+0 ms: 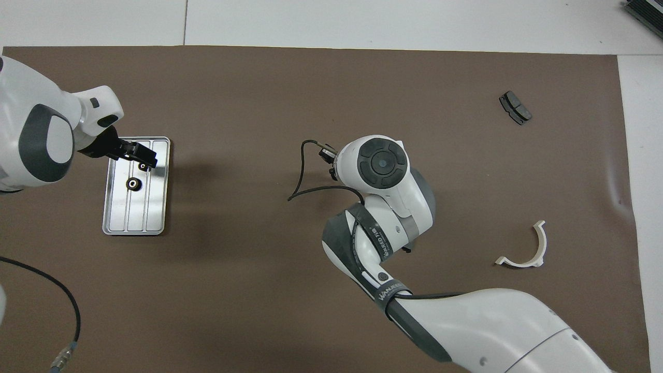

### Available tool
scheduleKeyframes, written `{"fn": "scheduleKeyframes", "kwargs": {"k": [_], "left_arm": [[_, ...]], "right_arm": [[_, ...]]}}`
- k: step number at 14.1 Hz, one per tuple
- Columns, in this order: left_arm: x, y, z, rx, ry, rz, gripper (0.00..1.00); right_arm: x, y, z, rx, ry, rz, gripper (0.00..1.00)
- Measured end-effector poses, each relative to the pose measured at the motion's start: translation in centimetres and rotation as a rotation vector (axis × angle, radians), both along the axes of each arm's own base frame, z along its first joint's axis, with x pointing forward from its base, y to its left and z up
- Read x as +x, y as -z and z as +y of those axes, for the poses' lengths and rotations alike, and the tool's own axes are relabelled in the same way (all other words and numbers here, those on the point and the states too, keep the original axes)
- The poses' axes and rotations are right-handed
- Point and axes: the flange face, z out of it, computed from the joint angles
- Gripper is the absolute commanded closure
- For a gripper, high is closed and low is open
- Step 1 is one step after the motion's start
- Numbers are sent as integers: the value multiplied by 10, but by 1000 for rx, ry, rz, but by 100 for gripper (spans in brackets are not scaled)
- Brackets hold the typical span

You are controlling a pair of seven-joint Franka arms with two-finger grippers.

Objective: Pick bearing gear from pile to tray

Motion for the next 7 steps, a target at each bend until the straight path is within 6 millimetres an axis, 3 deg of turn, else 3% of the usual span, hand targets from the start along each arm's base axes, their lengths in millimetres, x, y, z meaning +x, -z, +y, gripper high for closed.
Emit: {"fn": "scheduleKeyframes", "kwargs": {"k": [3,4,5,7], "left_arm": [[-10,-2,-94,27,-117,7,0],[-15,-3,-119,32,-156,0,4],[-18,-4,-140,36,-195,-9,7],[-25,-5,-175,35,-267,-33,12]], "right_arm": [[-9,20,33,47,60,-15,97],[-12,26,39,51,66,-13,45],[-14,29,42,51,67,-10,0],[-12,29,41,51,73,-11,0]]}}
